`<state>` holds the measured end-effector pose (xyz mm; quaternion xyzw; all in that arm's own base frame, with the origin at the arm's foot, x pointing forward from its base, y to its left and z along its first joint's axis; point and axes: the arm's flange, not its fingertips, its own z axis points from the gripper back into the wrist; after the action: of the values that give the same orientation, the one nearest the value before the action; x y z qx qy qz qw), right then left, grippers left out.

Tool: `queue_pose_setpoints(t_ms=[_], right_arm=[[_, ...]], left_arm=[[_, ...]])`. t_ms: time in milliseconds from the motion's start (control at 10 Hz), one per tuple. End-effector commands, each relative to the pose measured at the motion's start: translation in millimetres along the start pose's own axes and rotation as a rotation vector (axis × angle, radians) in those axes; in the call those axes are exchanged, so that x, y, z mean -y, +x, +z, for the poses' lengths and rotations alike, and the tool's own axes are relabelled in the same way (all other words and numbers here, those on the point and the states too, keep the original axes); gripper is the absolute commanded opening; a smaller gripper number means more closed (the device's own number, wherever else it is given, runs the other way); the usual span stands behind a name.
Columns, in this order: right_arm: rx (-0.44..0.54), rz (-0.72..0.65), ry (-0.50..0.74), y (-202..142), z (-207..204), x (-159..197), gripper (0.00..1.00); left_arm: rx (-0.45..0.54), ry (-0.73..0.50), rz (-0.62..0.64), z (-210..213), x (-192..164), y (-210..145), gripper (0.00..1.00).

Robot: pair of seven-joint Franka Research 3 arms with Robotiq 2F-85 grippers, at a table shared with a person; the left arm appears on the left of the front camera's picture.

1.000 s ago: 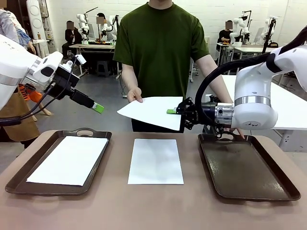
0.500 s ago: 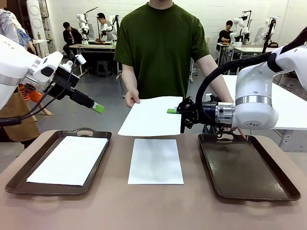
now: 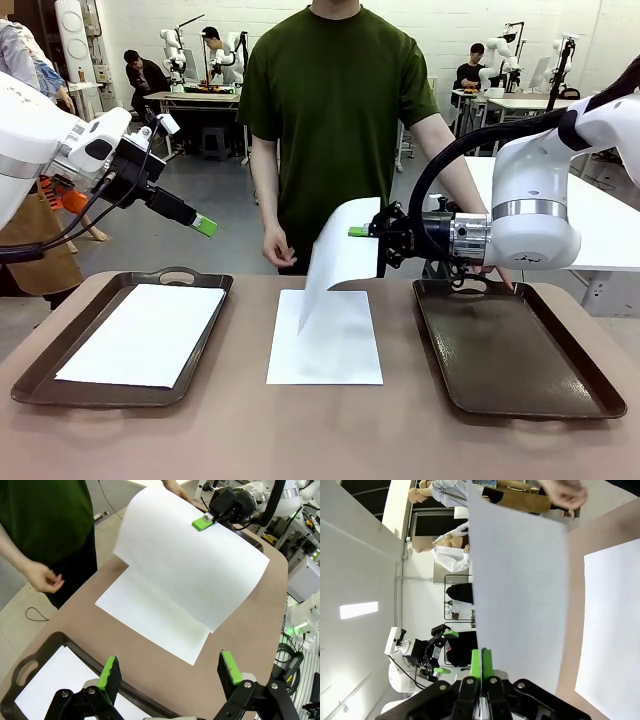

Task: Sort the A4 documents.
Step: Receive the A4 Paper, then place the A4 Paper in the designated Handle tray.

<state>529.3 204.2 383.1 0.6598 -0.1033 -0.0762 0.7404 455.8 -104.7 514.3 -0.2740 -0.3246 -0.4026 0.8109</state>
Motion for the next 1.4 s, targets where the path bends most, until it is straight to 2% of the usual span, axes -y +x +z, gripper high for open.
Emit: queue_pose_setpoints(t_ms=[0, 900, 1300], right_arm=[[0.009, -0.017, -0.003, 0, -1, 1, 0.0], [0.0, 0.0, 0.0, 0, 0, 0, 0.01], [-0.103, 0.115, 0.036, -11, 78, -5, 0.01]], left_arm=[[0.002, 0.0, -0.002, 1, 0, 0, 1.0], [0.002, 0.0, -0.002, 1, 0, 0, 1.0], [0.002, 0.0, -0.002, 1, 0, 0, 1.0]])
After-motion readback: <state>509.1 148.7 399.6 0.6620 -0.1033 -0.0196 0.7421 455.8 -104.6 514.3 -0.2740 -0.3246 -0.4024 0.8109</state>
